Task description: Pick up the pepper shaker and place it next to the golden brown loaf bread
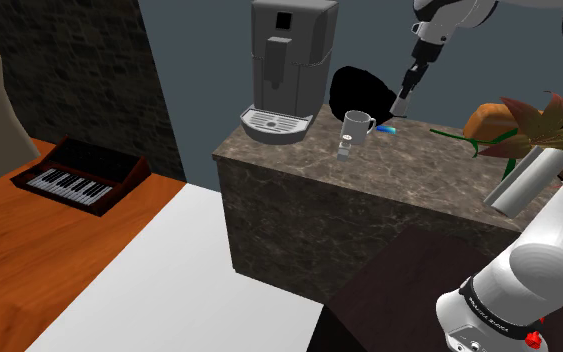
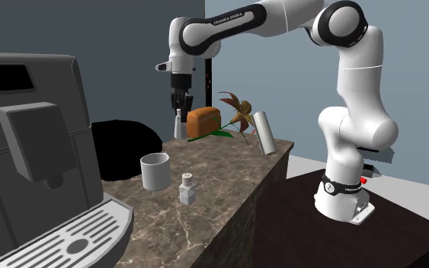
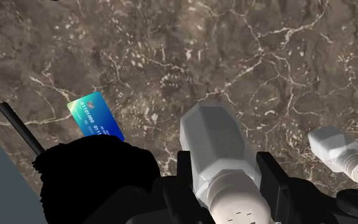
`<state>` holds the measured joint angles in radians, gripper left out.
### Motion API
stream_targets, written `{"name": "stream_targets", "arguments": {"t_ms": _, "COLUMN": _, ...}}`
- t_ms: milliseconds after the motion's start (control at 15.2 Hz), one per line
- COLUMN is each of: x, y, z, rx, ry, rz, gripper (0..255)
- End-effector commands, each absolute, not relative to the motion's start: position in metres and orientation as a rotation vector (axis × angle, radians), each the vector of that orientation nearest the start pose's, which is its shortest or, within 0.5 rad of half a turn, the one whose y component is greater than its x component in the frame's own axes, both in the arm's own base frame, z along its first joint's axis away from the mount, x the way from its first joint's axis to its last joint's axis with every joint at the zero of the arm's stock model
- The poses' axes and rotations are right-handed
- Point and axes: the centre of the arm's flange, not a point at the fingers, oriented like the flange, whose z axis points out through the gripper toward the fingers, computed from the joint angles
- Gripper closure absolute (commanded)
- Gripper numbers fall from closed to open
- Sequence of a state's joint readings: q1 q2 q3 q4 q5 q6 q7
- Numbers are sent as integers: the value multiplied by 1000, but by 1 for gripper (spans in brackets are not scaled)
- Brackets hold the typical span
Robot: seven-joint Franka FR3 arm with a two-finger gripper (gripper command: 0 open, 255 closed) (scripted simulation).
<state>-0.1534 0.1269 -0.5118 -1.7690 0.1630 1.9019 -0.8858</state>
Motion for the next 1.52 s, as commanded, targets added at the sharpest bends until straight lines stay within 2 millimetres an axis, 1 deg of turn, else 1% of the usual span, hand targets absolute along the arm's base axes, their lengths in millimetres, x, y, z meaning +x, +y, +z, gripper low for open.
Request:
{"name": "stream_targets", "arguments": {"t_ms": 0, "x": 485, "y": -350, "z": 506, "rx": -3078, "ry": -268, "rz": -126, "gripper": 255}}
{"name": "stream_targets", "arguments": {"t_ms": 858, "x": 485, "y": -350, "z": 574, "rx": -3078, "ry": -268, "rz": -126, "gripper": 255}}
{"name": "stream_targets", "arguments": {"t_ms": 924, "x": 485, "y": -350, "z": 575, "rx": -3078, "ry": -268, "rz": -126, "gripper": 255}}
{"name": "stream_targets", "arguments": {"t_ms": 1452, "x": 415, "y": -430, "z": 575, "rx": -3078, "ry": -268, "rz": -126, "gripper": 255}}
